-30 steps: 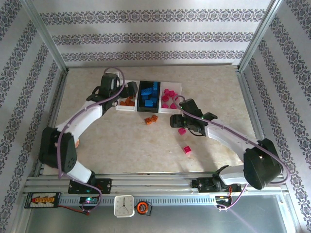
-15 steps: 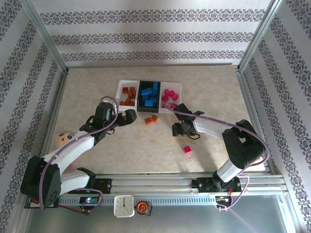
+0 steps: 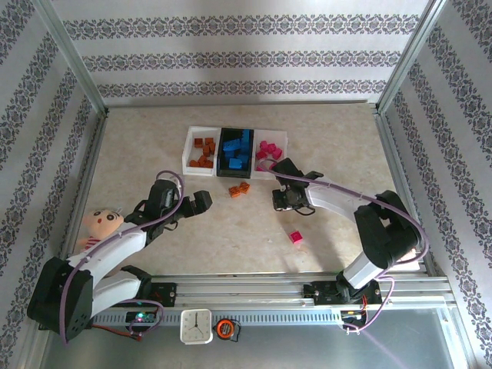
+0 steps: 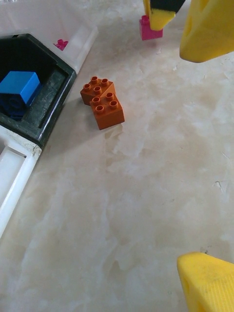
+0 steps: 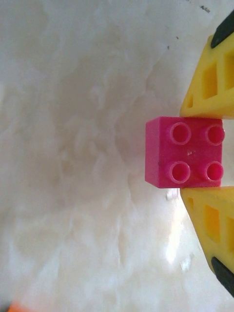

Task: Sort the legos into containers by color
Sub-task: Pick up the lego from the center of the table, then place the lego in the container.

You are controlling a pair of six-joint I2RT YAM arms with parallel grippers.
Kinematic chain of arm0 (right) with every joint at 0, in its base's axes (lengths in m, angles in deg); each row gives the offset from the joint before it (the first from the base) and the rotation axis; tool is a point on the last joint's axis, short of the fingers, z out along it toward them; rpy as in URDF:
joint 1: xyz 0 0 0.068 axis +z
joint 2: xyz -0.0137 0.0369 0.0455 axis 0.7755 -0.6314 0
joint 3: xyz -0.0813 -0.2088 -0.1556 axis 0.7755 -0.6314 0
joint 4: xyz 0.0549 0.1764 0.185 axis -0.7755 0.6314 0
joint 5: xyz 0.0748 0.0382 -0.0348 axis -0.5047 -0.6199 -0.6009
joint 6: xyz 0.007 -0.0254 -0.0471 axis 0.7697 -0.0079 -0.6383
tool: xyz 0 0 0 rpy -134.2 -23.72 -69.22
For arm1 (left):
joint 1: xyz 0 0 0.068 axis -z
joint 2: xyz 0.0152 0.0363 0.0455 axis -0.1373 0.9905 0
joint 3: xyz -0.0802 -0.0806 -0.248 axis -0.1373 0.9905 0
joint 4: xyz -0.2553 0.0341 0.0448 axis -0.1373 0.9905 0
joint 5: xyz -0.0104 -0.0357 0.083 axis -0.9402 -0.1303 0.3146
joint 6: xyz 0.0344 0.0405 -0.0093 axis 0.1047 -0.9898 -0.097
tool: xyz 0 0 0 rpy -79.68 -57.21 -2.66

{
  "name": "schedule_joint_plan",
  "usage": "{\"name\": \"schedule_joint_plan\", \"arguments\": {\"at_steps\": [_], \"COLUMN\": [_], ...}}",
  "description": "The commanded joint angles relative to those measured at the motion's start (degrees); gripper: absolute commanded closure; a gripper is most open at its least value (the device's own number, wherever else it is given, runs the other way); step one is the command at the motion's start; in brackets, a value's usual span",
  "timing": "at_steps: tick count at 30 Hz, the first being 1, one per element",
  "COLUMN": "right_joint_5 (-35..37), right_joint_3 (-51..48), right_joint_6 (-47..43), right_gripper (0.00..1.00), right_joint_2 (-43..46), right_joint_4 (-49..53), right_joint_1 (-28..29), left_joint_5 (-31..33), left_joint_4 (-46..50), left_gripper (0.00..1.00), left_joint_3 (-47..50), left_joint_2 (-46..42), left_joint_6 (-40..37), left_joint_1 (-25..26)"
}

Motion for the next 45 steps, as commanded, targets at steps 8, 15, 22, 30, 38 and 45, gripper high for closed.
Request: {"name": "schedule_joint_plan", "arguments": {"at_steps": [8, 15, 22, 30, 38, 45], "right_joint_5": [0.1, 8.1, 9.4, 9.1, 6.6, 5.4], "right_joint_3": [19.6, 35.8, 42.9, 34.4, 9.8, -4.0], "right_joint_6": [-1.5, -2.6, -0.3, 0.0, 4.7, 11.7], "right_gripper": [0.70, 0.70, 0.58, 0.32, 0.31, 0.31], "right_joint_2": [-3.4, -20.4, -27.4, -18.0, 0.4, 9.1], "right_joint_4": [-1.4, 0.0, 2.3, 2.3, 5.3, 13.5], "right_joint_1": [-0.8, -3.9, -6.3, -5.2, -1.6, 5.5], "left_joint_5": [0.3, 0.7, 1.4, 2.5, 3.9, 4.1], "left_joint_4": [-3.6, 0.0, 3.1, 3.2, 0.1, -3.5], "left_gripper": [0.00, 0.00, 0.00, 0.01, 0.00, 0.00], "left_joint_3": [1.7, 1.5, 1.9, 2.3, 4.8, 6.4], "left_joint_2": [-1.5, -3.9, -7.8, -9.8, -9.7, -8.1], "left_joint_6": [1.7, 2.2, 1.4, 0.6, 0.7, 1.1], "left_joint_1": [0.6, 0.7, 0.5, 0.5, 0.3, 0.0]}}
